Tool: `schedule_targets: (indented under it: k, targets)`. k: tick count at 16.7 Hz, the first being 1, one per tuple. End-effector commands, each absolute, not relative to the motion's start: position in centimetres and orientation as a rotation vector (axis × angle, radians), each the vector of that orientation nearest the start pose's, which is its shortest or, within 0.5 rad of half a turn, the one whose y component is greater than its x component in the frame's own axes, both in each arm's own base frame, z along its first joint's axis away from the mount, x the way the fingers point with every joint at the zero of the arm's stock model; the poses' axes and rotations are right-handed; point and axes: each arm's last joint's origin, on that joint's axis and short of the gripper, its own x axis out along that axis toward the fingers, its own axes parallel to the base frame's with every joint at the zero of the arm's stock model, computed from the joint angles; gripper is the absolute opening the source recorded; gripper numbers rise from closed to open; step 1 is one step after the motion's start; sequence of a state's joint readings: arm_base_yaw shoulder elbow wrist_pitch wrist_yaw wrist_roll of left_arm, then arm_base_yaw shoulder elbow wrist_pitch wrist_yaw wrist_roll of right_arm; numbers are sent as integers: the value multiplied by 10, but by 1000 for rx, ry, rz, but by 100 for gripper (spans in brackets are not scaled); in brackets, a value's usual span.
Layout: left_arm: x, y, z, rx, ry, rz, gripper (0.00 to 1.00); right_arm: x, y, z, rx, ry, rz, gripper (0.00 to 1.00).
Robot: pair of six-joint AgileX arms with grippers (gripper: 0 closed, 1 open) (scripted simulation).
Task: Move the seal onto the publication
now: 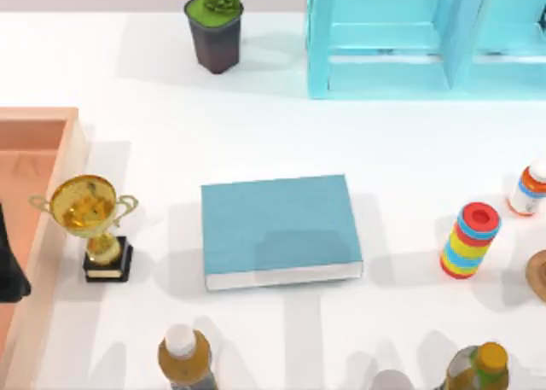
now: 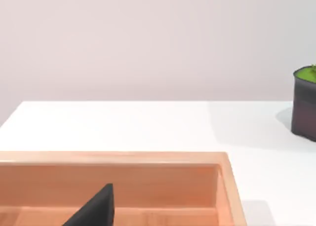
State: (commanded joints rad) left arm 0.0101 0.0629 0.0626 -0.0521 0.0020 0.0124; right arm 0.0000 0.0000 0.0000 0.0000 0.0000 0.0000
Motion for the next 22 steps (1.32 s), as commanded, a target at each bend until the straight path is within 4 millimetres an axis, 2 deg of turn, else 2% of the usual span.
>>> schedule_targets:
  k: [3, 6, 9, 11, 14, 17, 20, 22]
  targets:
    - [111, 3, 199, 38, 182, 29, 100, 106, -1, 160, 0, 0, 0, 100]
    - [129, 9, 231, 68, 393, 55, 100, 106, -1, 160, 0, 0, 0, 100]
    - [165, 20, 257, 89, 659, 71, 100, 106, -1, 160, 0, 0, 0, 100]
    - [197, 30, 266, 93, 849, 72, 100, 106, -1, 160, 0, 0, 0, 100]
    - [248, 48, 265, 84, 1121, 56, 100, 106, -1, 160, 0, 0, 0, 100]
    - [292, 68, 252, 62, 1342, 29, 100, 106, -1, 160, 0, 0, 0, 100]
    - [322, 84, 238, 36, 1488, 2, 100, 106, -1, 160, 0, 0, 0, 100]
    - [334, 92, 233, 23, 1542, -11, 100, 106, -1, 160, 0, 0, 0, 100]
